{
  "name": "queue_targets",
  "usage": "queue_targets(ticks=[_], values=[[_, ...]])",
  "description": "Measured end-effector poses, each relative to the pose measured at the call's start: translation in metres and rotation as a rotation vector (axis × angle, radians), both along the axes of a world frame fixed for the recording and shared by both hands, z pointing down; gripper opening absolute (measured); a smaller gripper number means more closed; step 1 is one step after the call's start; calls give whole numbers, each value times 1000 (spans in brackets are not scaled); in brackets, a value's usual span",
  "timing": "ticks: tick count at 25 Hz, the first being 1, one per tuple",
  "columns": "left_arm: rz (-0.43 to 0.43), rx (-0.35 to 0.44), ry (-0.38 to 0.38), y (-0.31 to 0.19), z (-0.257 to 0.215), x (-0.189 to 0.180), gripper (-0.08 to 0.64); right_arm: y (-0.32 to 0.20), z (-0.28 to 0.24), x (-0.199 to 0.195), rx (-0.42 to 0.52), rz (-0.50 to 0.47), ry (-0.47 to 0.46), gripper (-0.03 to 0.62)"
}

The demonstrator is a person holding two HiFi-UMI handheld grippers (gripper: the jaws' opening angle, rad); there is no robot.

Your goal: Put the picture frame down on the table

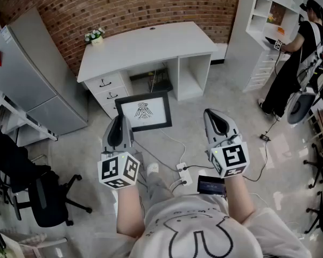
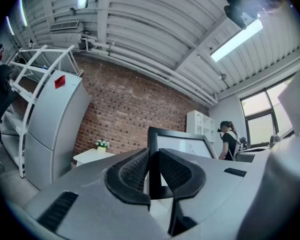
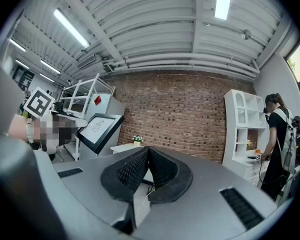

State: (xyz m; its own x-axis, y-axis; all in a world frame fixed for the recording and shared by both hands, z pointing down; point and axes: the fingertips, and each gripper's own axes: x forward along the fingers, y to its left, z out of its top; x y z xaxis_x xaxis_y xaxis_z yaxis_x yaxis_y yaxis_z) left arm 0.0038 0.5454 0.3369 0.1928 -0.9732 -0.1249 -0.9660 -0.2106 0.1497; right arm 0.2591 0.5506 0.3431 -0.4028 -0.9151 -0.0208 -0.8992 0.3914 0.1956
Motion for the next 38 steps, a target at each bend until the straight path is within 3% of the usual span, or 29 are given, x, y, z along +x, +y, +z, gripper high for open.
queue_targets(ticks=[9, 18, 38], values=[[3, 20, -4, 13, -8, 6, 69, 15, -3, 11, 8, 7, -1, 17], [-10, 36, 8, -13, -11, -13, 69, -15, -11, -6, 29, -3, 4, 17], [-26, -4, 31, -202, -9, -133, 69, -206, -22, -123, -8, -8, 29, 17]])
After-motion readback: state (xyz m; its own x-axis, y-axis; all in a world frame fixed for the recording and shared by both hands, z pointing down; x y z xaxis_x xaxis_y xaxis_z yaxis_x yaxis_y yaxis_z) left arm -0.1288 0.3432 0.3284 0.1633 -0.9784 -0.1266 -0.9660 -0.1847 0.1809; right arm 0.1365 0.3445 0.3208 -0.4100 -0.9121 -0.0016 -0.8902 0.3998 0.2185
